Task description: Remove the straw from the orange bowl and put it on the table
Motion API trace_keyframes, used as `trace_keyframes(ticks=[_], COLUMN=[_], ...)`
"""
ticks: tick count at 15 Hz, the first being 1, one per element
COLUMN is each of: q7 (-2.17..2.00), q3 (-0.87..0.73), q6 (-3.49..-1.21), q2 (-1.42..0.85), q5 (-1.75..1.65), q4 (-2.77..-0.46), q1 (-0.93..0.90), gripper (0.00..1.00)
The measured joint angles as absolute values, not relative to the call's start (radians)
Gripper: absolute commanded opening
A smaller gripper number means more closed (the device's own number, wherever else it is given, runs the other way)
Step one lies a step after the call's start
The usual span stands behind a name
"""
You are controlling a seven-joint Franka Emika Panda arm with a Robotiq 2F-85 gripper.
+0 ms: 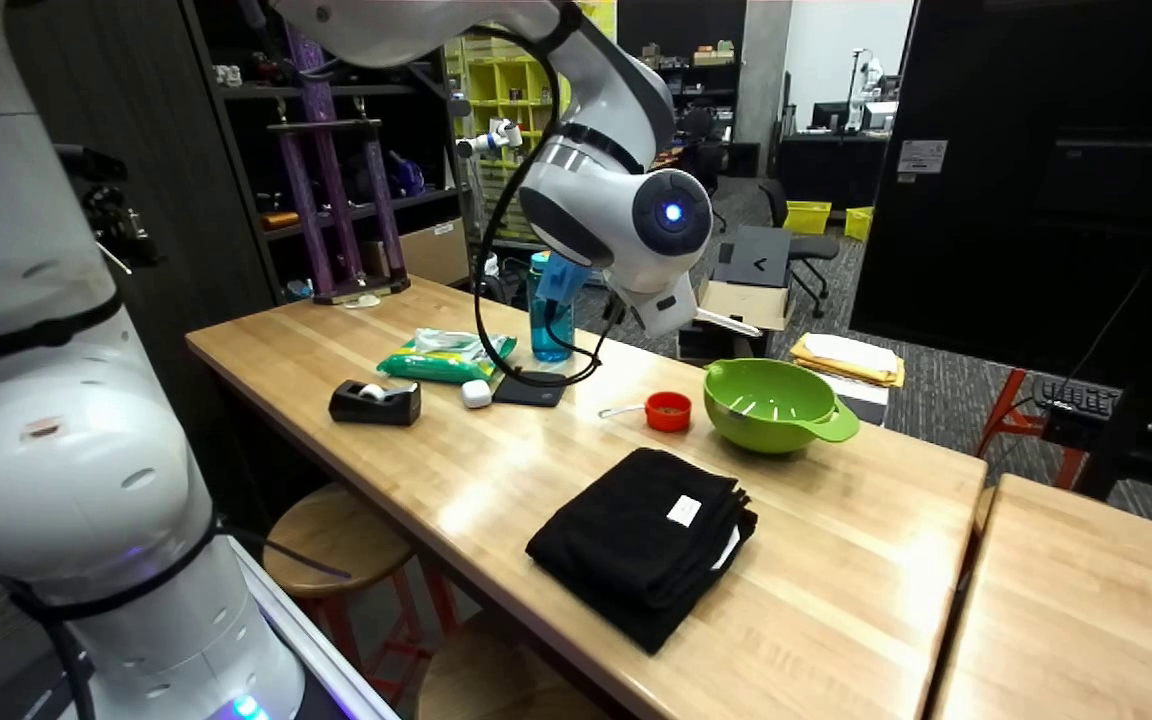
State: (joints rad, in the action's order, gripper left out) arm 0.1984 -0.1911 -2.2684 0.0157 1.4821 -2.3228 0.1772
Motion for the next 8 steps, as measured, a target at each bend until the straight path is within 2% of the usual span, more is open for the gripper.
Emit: trace_keyframes(ticks=[8], q7=[0.226], q3=[-0.216], q6=[-2.168], q2=[-0.029], q5=[1.511], q4=[-2.324], q1=[0.208], gripper=[0.01])
